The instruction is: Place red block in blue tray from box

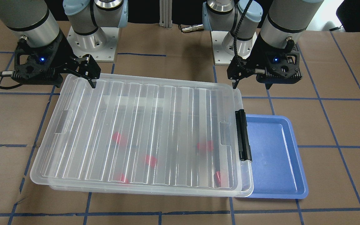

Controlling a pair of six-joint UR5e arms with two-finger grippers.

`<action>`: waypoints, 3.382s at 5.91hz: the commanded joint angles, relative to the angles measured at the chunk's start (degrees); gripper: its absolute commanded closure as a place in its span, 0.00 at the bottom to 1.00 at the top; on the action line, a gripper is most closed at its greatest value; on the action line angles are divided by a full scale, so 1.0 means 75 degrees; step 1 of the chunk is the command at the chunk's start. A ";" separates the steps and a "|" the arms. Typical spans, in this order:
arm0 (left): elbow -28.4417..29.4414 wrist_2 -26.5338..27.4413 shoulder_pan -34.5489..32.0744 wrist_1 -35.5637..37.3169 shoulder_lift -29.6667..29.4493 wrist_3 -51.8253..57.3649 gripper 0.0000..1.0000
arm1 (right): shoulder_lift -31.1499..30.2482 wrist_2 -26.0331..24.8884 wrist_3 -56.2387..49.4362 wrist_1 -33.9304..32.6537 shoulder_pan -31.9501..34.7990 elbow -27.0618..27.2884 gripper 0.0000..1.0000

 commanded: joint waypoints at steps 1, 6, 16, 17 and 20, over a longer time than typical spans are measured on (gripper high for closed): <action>0.0228 0.0050 0.0072 -0.0056 -0.0049 0.0157 0.01 | 0.0032 -0.0064 0.0016 -0.0015 0.0041 -0.0181 0.00; -0.0026 0.0085 0.0049 0.0002 0.0077 0.0838 0.01 | 0.0149 -0.0041 -0.0018 -0.0084 0.0030 -0.0254 0.00; 0.0043 0.0016 0.0037 0.0190 -0.0073 0.0756 0.01 | 0.0304 -0.0604 -0.1941 -0.2594 -0.1834 0.2290 0.00; 0.0043 0.0016 0.0037 0.0190 -0.0073 0.0745 0.01 | 0.0325 -0.0650 -0.1953 -0.2372 -0.1834 0.2290 0.00; 0.0055 0.0016 0.0049 0.0201 -0.0097 0.0745 0.01 | 0.0407 -0.0662 -0.2082 -0.2218 -0.1834 0.2325 0.00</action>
